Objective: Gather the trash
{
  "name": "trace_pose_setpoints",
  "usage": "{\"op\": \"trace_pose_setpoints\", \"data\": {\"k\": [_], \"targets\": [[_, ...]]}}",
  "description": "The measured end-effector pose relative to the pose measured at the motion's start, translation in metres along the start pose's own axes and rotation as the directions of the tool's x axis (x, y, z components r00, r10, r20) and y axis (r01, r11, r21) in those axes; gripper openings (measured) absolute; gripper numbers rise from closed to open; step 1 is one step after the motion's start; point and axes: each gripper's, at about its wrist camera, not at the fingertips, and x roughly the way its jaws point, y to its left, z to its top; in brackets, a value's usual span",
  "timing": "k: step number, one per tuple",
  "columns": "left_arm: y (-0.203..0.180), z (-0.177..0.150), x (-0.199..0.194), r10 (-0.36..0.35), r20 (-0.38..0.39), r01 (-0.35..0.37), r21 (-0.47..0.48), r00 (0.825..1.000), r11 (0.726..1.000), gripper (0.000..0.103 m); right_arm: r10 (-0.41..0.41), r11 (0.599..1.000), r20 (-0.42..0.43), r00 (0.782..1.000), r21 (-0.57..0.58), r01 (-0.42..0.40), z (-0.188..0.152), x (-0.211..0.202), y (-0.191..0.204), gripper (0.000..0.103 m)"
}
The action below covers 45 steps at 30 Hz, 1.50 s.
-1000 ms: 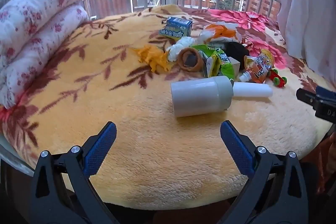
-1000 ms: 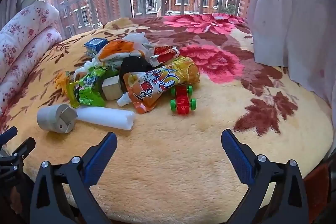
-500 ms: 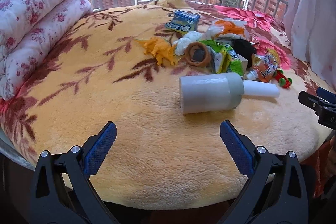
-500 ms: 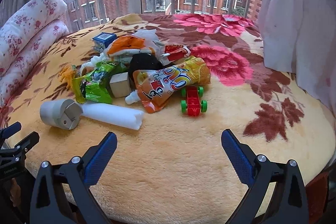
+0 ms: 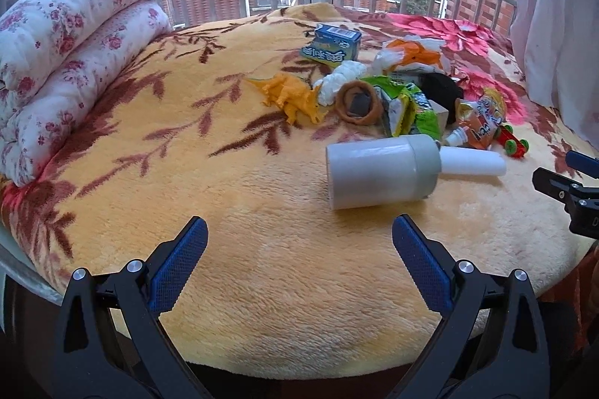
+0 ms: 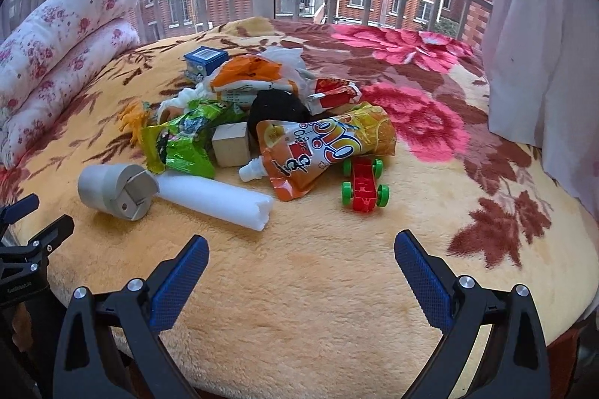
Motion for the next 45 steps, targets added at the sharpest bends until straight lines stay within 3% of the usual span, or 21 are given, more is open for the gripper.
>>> {"op": "trace_pose_setpoints", "data": {"k": [27,34,37,42,45], "targets": [[-0.003,-0.007,-0.009,0.006,0.003,-0.007,0.029,1.000,1.000,0.096,0.077,0.995,0.005,0.997,-0.059,-0.076,-0.001,0.001,0.018,0.098],[0.000,-0.007,-0.007,0.012,-0.002,-0.012,0.028,1.000,1.000,0.096,0.168,0.982,-0.003,0.986,-0.087,-0.168,0.007,0.008,0.019,0.098],[0.000,-0.007,-0.007,0.018,0.001,-0.019,0.038,1.000,0.999,0.096,0.271,0.949,-0.027,0.962,-0.160,-0.272,0.013,0.012,0.021,0.098],[0.001,-0.006,-0.007,0.015,0.008,-0.015,0.041,1.000,0.999,0.096,0.429,0.848,-0.124,0.895,-0.286,-0.446,0.023,0.023,0.024,0.097],[0.000,-0.005,-0.006,0.013,0.005,-0.013,0.044,1.000,0.999,0.096,0.494,0.786,-0.170,0.853,-0.332,-0.522,0.031,0.029,0.029,0.091]]}}
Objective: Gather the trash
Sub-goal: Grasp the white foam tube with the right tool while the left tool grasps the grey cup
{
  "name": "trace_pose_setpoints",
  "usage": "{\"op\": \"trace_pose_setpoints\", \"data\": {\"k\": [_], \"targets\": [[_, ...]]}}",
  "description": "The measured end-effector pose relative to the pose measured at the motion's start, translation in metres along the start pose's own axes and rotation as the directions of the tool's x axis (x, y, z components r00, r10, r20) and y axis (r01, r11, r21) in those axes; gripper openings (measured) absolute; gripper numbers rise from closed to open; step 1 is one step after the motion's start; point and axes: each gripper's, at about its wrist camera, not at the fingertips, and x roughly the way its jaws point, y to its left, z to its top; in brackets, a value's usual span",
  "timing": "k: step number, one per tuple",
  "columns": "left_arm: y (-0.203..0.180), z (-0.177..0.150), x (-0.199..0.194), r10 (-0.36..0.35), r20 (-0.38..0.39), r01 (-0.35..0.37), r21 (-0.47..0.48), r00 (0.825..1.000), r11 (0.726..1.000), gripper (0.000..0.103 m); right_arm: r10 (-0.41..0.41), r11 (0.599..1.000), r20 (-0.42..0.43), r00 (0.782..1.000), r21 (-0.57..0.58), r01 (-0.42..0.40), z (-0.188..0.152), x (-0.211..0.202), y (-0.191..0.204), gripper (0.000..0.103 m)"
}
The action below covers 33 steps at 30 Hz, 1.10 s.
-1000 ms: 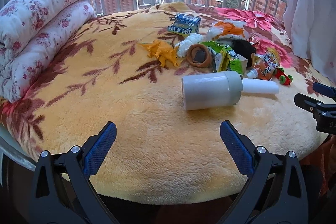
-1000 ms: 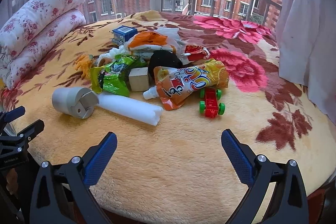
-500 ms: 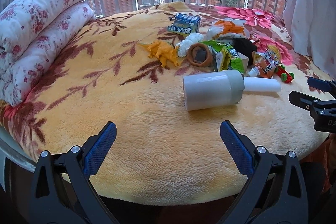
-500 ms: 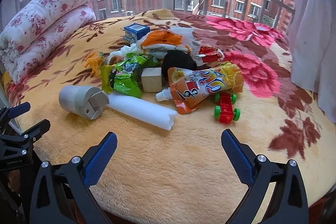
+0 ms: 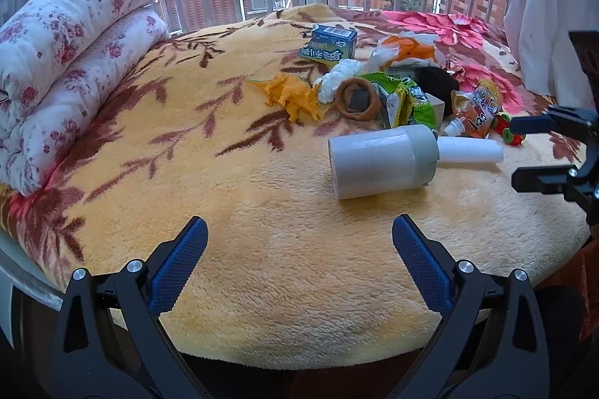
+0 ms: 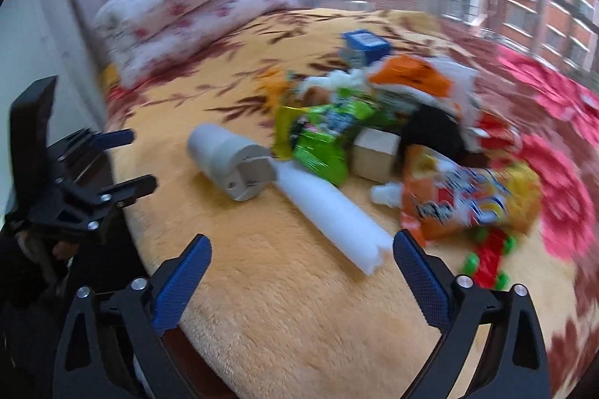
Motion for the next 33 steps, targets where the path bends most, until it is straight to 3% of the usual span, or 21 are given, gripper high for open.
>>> {"op": "trace_pose_setpoints", "data": {"k": [5,9,14,16,19,23,25,28,33], "targets": [[0.000,0.001,0.003,0.005,-0.005,-0.005,0.004,1.000,1.000,0.096,0.057,0.994,-0.045,0.997,-0.087,-0.061,0.020,0.018,-0.006,0.088],[0.002,0.001,0.007,0.010,-0.017,-0.010,0.003,1.000,1.000,0.096,0.060,0.988,-0.148,0.987,-0.133,-0.080,0.027,0.047,-0.015,0.069],[0.003,0.000,0.008,0.022,-0.013,-0.022,0.018,1.000,1.000,0.096,0.052,0.977,-0.237,0.970,-0.191,-0.099,0.032,0.078,-0.023,0.067],[0.003,-0.001,0.008,0.021,-0.011,-0.020,0.024,1.000,0.999,0.096,0.078,0.975,-0.257,0.963,-0.182,-0.128,0.036,0.085,-0.027,0.064],[0.000,-0.001,0.005,0.011,0.000,-0.011,0.044,1.000,0.999,0.096,0.150,0.977,-0.307,0.940,-0.100,-0.189,0.037,0.095,-0.033,0.050],[-0.005,-0.001,0.000,-0.030,0.036,0.026,0.106,0.999,0.994,0.096,0.112,0.989,-0.300,0.947,-0.060,-0.136,0.030,0.084,-0.027,0.036],[-0.012,0.000,-0.001,-0.070,0.058,0.058,0.186,0.996,0.981,0.096,0.058,0.995,-0.272,0.960,-0.063,-0.078,0.023,0.074,-0.018,0.027],[-0.021,0.003,-0.001,-0.141,0.062,0.115,0.306,0.988,0.945,0.096,-0.027,1.000,-0.184,0.983,0.003,0.027,0.007,0.045,-0.006,0.023],[-0.039,0.009,0.001,-0.234,0.080,0.156,0.538,0.969,0.828,0.096,-0.105,0.961,-0.005,0.994,0.256,0.103,-0.026,-0.018,-0.010,0.023]]}}
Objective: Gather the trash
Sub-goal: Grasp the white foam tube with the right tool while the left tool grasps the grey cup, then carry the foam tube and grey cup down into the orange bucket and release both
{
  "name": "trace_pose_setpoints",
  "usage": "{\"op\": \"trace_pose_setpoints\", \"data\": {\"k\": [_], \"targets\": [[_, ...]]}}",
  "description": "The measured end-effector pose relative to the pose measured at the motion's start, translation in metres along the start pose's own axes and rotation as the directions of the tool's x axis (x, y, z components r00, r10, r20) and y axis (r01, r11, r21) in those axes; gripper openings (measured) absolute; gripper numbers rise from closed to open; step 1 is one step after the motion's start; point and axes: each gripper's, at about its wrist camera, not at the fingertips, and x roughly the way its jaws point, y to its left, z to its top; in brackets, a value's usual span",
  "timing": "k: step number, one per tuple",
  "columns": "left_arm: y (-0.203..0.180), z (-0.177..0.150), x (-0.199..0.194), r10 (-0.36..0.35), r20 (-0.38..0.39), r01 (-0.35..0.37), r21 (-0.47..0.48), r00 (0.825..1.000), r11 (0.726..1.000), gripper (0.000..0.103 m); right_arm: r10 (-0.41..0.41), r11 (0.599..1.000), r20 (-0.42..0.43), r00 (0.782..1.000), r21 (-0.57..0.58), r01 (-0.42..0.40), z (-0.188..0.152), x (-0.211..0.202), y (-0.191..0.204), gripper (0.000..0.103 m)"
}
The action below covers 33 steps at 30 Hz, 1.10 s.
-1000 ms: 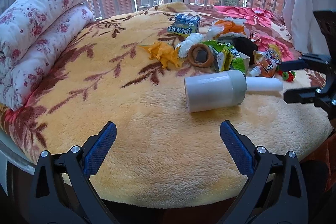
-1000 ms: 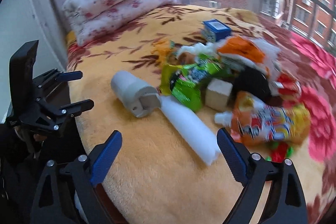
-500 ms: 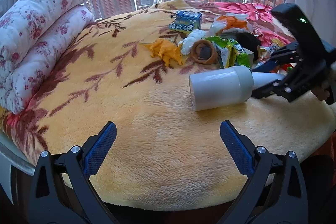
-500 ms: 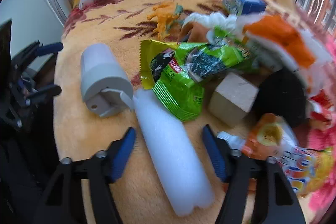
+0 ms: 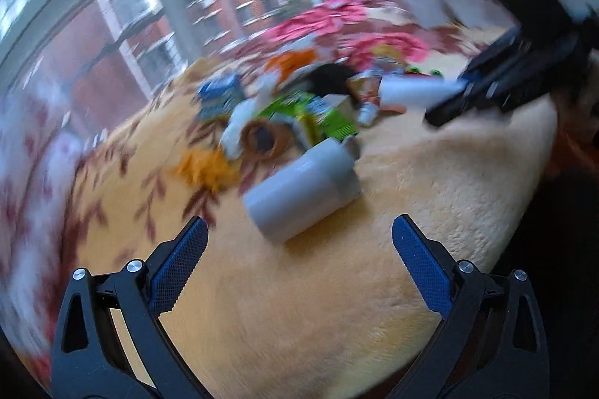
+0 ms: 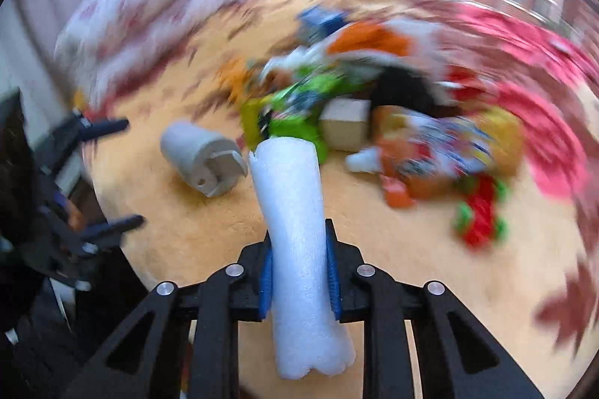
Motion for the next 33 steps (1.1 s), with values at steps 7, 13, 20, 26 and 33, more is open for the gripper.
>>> {"op": "trace_pose_setpoints", "data": {"k": [7,13,20,26,33], "targets": [[-0.001,0.020,0.033,-0.153,-0.021,0.153,0.263,0.988,0.952,0.096,-0.030,0.986,0.147,0.989,0.165,0.006,-0.046,-0.051,0.010,0.024],[0.021,0.033,0.071,-0.313,-0.092,0.325,0.192,0.945,0.926,0.096,-0.023,0.971,0.180,0.983,0.240,-0.021,-0.061,-0.055,0.020,0.024],[0.020,0.025,0.091,-0.306,-0.115,0.321,0.151,0.945,0.935,0.059,-0.044,0.962,0.171,0.984,0.272,-0.004,-0.061,-0.042,0.018,0.024],[0.028,0.023,0.076,-0.242,-0.084,0.242,-0.010,0.967,0.970,0.056,-0.046,0.964,0.177,0.983,0.264,-0.003,-0.060,-0.036,0.021,0.024],[0.034,0.019,0.028,-0.086,-0.020,0.078,-0.242,0.996,0.967,0.052,-0.082,0.973,0.175,0.981,0.226,0.041,-0.058,-0.026,0.036,0.024]]}}
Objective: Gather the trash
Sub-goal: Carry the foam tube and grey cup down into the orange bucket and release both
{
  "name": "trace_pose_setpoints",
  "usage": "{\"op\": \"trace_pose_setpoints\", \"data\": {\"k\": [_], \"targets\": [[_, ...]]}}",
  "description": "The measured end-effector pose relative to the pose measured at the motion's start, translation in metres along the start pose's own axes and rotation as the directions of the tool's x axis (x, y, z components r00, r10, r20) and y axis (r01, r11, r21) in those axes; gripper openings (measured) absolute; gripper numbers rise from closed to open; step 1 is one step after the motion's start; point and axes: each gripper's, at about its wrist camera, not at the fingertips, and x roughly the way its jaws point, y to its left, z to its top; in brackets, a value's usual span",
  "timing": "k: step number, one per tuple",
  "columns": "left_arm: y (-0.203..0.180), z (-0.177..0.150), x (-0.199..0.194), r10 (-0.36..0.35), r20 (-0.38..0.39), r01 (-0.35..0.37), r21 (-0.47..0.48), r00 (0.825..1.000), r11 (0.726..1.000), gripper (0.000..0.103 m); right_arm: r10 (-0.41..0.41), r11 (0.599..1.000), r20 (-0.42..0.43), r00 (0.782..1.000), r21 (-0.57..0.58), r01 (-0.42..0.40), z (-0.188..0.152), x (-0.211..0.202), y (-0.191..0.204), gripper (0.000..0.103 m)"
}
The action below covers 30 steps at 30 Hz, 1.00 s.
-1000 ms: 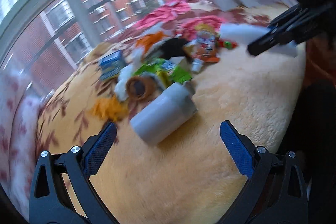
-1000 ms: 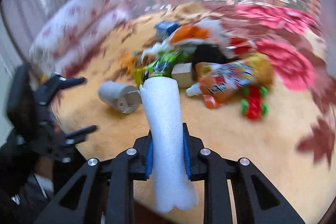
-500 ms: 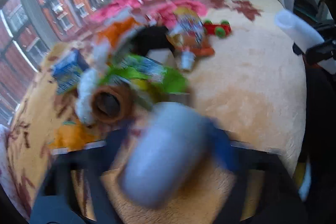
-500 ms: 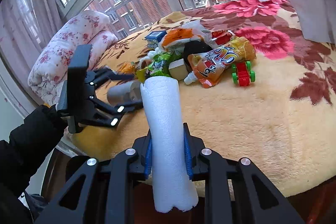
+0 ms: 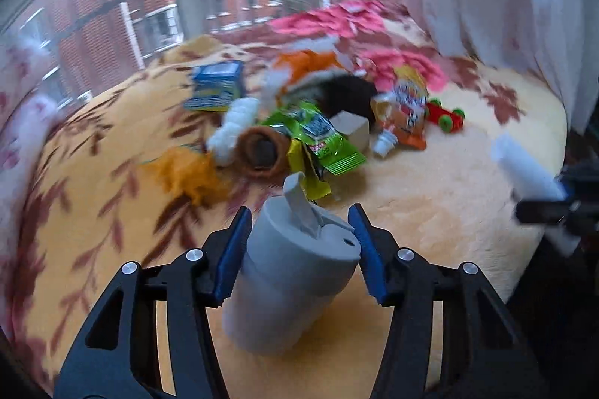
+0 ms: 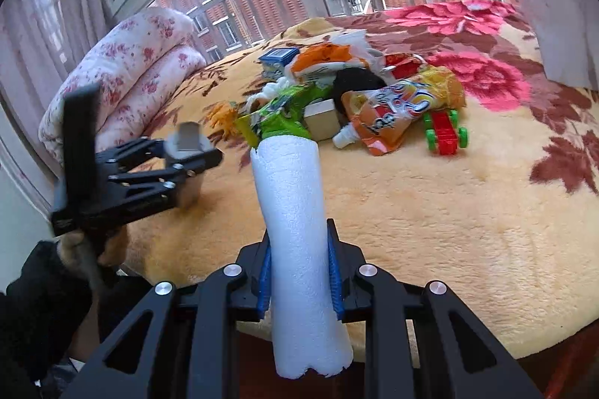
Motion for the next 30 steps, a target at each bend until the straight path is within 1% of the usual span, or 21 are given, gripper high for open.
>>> {"op": "trace_pose_setpoints", "data": {"k": [3,5,7,8,9,11,13,16,19,23,26,30], "targets": [[-0.009,-0.006,-0.008,0.074,0.003,-0.074,0.008,0.997,0.997,0.051,0.000,1.000,0.001,1.000,-0.024,0.000,-0.001,0.002,0.011,0.024],[-0.008,-0.009,-0.007,0.088,0.002,-0.088,-0.009,0.996,0.996,0.050,-0.002,1.000,0.010,1.000,-0.025,0.002,0.000,0.003,0.016,0.024],[-0.005,-0.009,-0.012,0.086,0.009,-0.085,-0.049,0.996,0.995,0.050,-0.007,1.000,0.032,0.999,-0.025,0.008,0.001,-0.002,0.020,0.024],[-0.002,-0.008,-0.022,0.069,0.031,-0.066,-0.085,0.997,0.994,0.050,-0.005,1.000,0.039,0.999,-0.028,0.006,0.002,-0.005,0.021,0.024],[-0.001,-0.007,-0.032,0.064,0.057,-0.058,-0.101,0.996,0.993,0.050,-0.003,1.000,0.050,0.999,-0.031,0.004,0.002,-0.010,0.023,0.024],[-0.004,-0.005,-0.050,0.077,0.096,-0.067,-0.111,0.992,0.992,0.049,0.000,0.999,0.071,0.997,-0.046,0.003,0.001,-0.021,0.027,0.024],[-0.006,-0.005,-0.068,0.070,0.126,-0.054,-0.131,0.990,0.990,0.049,-0.011,0.998,0.087,0.996,-0.067,0.017,0.000,-0.030,0.031,0.024],[-0.013,-0.009,-0.088,0.067,0.148,-0.046,-0.142,0.987,0.989,0.049,-0.016,0.996,0.102,0.995,-0.091,0.025,-0.005,-0.042,0.036,0.024],[-0.027,-0.022,-0.113,0.077,0.165,-0.054,-0.138,0.983,0.989,0.049,0.001,0.995,0.100,0.995,-0.103,0.009,-0.014,-0.054,0.041,0.025],[-0.046,-0.049,-0.133,0.080,0.162,-0.059,-0.133,0.984,0.989,0.049,0.006,0.990,0.082,0.997,-0.140,0.006,-0.032,-0.064,0.049,0.025],[-0.058,-0.070,-0.139,0.066,0.143,-0.045,-0.147,0.988,0.988,0.049,0.017,0.987,0.049,0.999,-0.163,-0.009,-0.052,-0.068,0.054,0.025],[-0.069,-0.102,-0.139,0.072,0.113,-0.053,-0.163,0.991,0.985,0.049,0.019,0.981,-0.016,1.000,-0.195,-0.021,-0.082,-0.062,0.060,0.025]]}}
